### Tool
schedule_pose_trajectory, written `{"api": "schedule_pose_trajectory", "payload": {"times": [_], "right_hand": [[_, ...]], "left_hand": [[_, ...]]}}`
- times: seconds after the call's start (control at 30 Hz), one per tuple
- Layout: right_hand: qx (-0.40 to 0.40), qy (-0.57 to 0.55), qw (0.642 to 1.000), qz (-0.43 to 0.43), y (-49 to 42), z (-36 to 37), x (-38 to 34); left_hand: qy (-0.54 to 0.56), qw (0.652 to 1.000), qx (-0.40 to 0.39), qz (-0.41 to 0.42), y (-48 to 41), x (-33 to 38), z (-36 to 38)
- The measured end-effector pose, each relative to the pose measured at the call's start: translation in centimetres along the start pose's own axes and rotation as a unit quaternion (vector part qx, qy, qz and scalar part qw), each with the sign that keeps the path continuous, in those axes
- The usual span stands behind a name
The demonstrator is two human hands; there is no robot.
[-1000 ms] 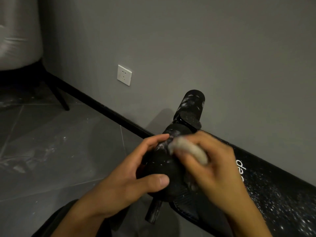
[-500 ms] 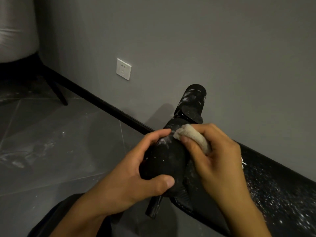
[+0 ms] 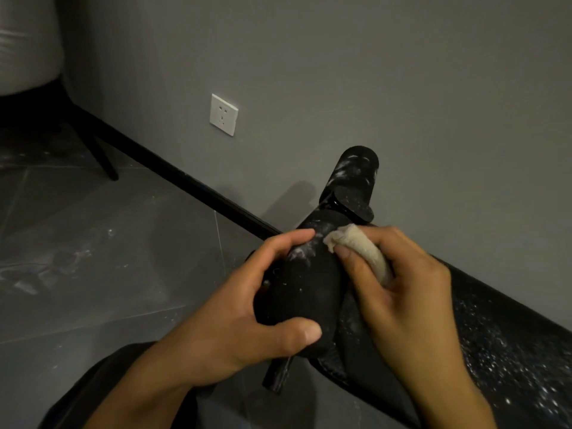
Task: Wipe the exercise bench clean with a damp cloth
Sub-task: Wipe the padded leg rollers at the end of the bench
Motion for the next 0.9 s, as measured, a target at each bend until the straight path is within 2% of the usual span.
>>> {"api": "schedule_pose_trajectory", "payload": {"times": [0.07, 0.13, 0.17, 0.23, 0.33, 0.4, 0.47, 0.57, 0.63, 0.7, 0.8, 0.87, 0.9], "right_hand": [[-0.086, -0.047, 0.994, -0.045, 0.3, 0.4, -1.2], [-0.179, -0.122, 0.974, -0.068, 0.8, 0.7, -2.5], [-0.200, -0.140, 0.967, -0.070, 0.9, 0.7, -2.8], [-0.173, -0.104, 0.977, -0.067, 0.1, 0.6, -2.4], [-0.047, -0.006, 0.999, -0.009, -2.4, 0.6, 0.1], [0.012, 0.034, 0.999, 0.030, -3.3, 0.5, 1.2], [-0.002, 0.014, 1.000, 0.017, -2.6, 0.6, 1.0], [-0.115, -0.103, 0.988, -0.028, -0.1, 0.8, -0.9], [-0.152, -0.163, 0.974, -0.035, 0.9, 0.9, -1.5], [-0.106, -0.114, 0.987, -0.037, 0.5, 0.8, -1.0], [0.008, -0.020, 1.000, 0.020, -1.4, 0.4, 1.0], [0.020, -0.028, 0.998, 0.056, -1.7, 0.4, 1.8], [0.003, -0.044, 0.998, 0.047, -1.3, 0.5, 1.7]], "left_hand": [[0.006, 1.000, -0.003, -0.002, 0.0, 0.0, 0.0], [0.006, 1.000, 0.003, -0.002, 0.0, 0.0, 0.1], [0.005, 1.000, 0.008, -0.003, -0.1, 0.0, 0.1], [0.006, 1.000, 0.013, -0.007, 0.0, 0.0, 0.2], [-0.017, 0.999, 0.035, -0.025, 0.2, 0.1, 0.2], [-0.051, 0.997, 0.051, -0.030, 0.4, 0.3, 0.3], [-0.072, 0.995, 0.063, -0.027, 0.6, 0.6, 0.5], [-0.097, 0.992, 0.083, -0.026, 0.8, 0.7, 0.3], [-0.106, 0.991, 0.074, -0.024, 0.7, 0.6, 0.3], [-0.094, 0.993, 0.059, -0.028, 0.6, 0.6, 0.3], [-0.095, 0.994, 0.053, -0.027, 0.6, 0.6, 0.1], [-0.096, 0.994, 0.049, -0.026, 0.6, 0.5, 0.0], [-0.089, 0.995, 0.047, -0.027, 0.6, 0.4, -0.1]]}}
Point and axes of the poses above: each hand's wrist, its own y-axis away from the middle knuckle, its own z-axis out of the palm, x = y × z, the point moved 8 cm from there along -y, towards the middle knuckle, and after that the axes turned 7 degrees about y, right-handed, at the moved point
